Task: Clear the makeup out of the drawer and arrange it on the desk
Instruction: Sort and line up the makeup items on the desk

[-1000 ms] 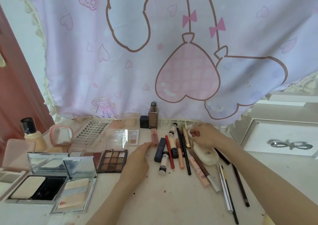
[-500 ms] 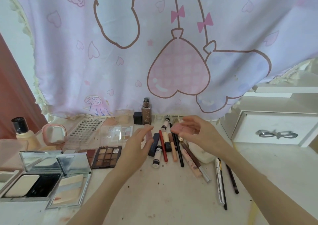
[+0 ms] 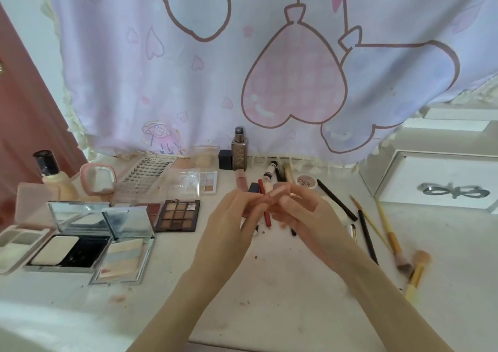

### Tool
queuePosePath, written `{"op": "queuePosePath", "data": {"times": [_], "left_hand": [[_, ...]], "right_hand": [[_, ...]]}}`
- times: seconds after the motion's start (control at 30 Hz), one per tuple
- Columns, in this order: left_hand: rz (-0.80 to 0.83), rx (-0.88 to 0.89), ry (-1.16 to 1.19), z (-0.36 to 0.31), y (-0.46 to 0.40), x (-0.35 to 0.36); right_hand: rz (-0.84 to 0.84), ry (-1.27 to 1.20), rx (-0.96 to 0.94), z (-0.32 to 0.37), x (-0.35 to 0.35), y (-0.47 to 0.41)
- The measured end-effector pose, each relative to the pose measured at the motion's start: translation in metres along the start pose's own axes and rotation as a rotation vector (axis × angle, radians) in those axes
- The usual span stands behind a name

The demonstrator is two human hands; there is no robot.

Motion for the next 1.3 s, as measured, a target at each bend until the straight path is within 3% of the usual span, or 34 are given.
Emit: {"op": "queuePosePath", "data": {"times": [0.1, 0.23, 0.4, 0.53, 0.8, 1.0, 1.13, 1.3], "left_hand": [[-0.056, 0.027, -0.078, -0.009, 0.005, 0.001], [-0.035, 0.026, -0.113, -0.007, 0.006, 0.004], [0.248, 0.051, -0.076, -0.005, 0.003, 0.018], [0.472, -0.057, -0.076, -0.002, 0.000, 0.022], [0.532, -0.050, -0.128, -0.003, -0.003, 0.003], [0.636, -0.190, -0.051, 0.010, -0.016, -0.016], [0.501, -0.265, -0.002, 0.032, -0.055, -0.041], [0.586, -0.329, -0.110, 0.066, -0.091, -0.030]], "right_hand": [[-0.025, -0.307, 0.081, -0.016, 0.011, 0.002], [-0.027, -0.298, 0.070, -0.015, 0.018, 0.004], [-0.037, -0.310, 0.164, -0.021, 0.016, 0.007], [0.008, -0.310, 0.269, -0.030, 0.024, 0.013], [0.061, -0.438, 0.356, -0.037, 0.042, 0.019], [0.079, -0.424, 0.442, -0.041, 0.051, 0.016], [0.056, -0.458, 0.542, -0.052, 0.065, 0.008], [0.046, -0.357, 0.631, -0.067, 0.086, -0.003]]}}
Point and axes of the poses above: each hand's wrist, its own y-axis away from the middle knuckle, its own x-axis out of the palm, z = x × y, the point moved 10 cm from there along -y, towards the middle knuckle, and after that the axes turned 11 degrees about -x, right-handed, at the moved point
